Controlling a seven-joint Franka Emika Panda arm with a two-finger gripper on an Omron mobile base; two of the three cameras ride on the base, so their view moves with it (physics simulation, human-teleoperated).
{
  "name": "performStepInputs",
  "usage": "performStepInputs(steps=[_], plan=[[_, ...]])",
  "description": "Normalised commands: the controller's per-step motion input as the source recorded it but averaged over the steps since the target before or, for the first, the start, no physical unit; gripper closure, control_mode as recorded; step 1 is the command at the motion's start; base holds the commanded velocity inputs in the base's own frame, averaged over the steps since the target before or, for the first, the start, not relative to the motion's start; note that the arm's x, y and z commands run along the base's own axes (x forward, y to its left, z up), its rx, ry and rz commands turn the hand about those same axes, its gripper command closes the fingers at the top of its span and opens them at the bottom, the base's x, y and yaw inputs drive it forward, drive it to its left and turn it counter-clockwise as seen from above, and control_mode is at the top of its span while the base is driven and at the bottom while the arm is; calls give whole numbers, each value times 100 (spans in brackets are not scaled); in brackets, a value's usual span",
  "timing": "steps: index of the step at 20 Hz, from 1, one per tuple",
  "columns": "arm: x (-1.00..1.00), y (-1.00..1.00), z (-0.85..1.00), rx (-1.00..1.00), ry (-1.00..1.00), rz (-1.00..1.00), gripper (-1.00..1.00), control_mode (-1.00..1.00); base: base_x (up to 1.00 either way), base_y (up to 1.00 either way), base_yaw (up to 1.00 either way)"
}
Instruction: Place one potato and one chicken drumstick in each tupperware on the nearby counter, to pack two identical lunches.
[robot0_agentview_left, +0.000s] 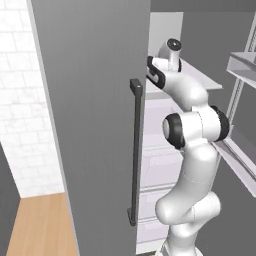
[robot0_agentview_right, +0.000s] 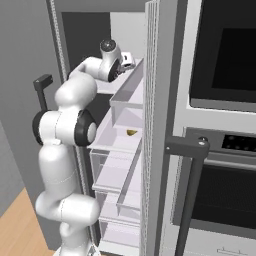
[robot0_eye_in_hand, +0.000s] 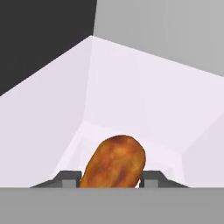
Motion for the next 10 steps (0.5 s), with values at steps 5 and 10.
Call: performStepInputs(steps=[5,10], plan=[[-62,-49,-36,0,5,-3,100,-100,0,0,0],[-100,-4,-60,-1,-8,0,100,-100,0,0,0]])
